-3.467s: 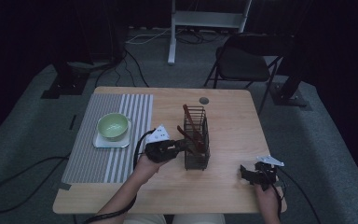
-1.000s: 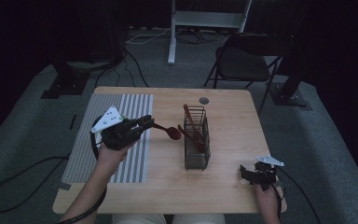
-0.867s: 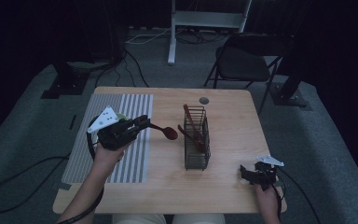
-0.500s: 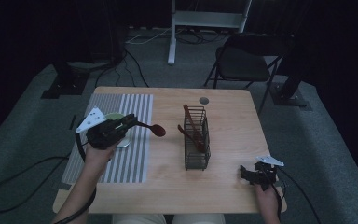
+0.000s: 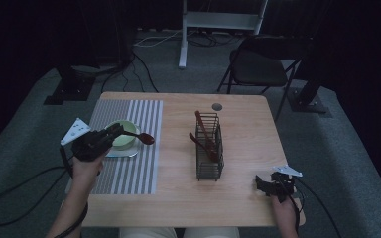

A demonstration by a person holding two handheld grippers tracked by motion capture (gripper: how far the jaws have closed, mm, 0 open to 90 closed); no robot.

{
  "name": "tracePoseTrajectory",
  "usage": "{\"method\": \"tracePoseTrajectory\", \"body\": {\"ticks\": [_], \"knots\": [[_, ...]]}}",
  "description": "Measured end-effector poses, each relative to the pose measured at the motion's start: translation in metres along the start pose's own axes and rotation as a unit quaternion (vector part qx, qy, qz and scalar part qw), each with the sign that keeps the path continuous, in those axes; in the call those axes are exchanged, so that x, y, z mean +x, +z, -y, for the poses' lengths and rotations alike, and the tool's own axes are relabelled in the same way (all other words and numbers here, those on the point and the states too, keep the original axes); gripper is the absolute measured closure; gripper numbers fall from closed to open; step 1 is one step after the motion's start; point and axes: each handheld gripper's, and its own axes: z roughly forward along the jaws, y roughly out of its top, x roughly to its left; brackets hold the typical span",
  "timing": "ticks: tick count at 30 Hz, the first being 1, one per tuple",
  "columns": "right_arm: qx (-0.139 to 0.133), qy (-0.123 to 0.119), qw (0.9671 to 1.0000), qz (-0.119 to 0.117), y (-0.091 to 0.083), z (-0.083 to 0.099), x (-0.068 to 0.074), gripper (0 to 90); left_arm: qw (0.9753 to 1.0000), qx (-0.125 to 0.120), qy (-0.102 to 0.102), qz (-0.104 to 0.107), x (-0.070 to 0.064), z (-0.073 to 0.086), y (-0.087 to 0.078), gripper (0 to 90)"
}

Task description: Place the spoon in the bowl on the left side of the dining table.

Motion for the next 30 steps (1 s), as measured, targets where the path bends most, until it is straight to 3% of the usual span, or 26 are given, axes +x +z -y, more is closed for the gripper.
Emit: {"method": "tracePoseTrajectory", "body": {"ticks": [5,10,12,17,30], "knots": [[0.0,0.0,1.0,0.0,0.0,0.0,0.0,11.9,0.9996,0.003,0.007,-0.028,0.012,0.006,-0.005,77.1],[0.0,0.0,1.0,0.0,0.0,0.0,0.0,12.0,0.9987,-0.004,-0.017,-0.048,0.028,0.014,-0.013,77.2],[0.0,0.0,1.0,0.0,0.0,0.0,0.0,12.0,0.9975,-0.009,-0.019,-0.067,0.033,0.016,-0.017,77.2],[0.0,0.0,1.0,0.0,0.0,0.0,0.0,12.0,0.9954,-0.013,-0.032,-0.09,0.047,0.022,-0.024,77.2],[0.0,0.0,1.0,0.0,0.0,0.0,0.0,12.0,0.9889,-0.007,-0.068,-0.132,0.064,0.05,-0.018,77.3]]}}
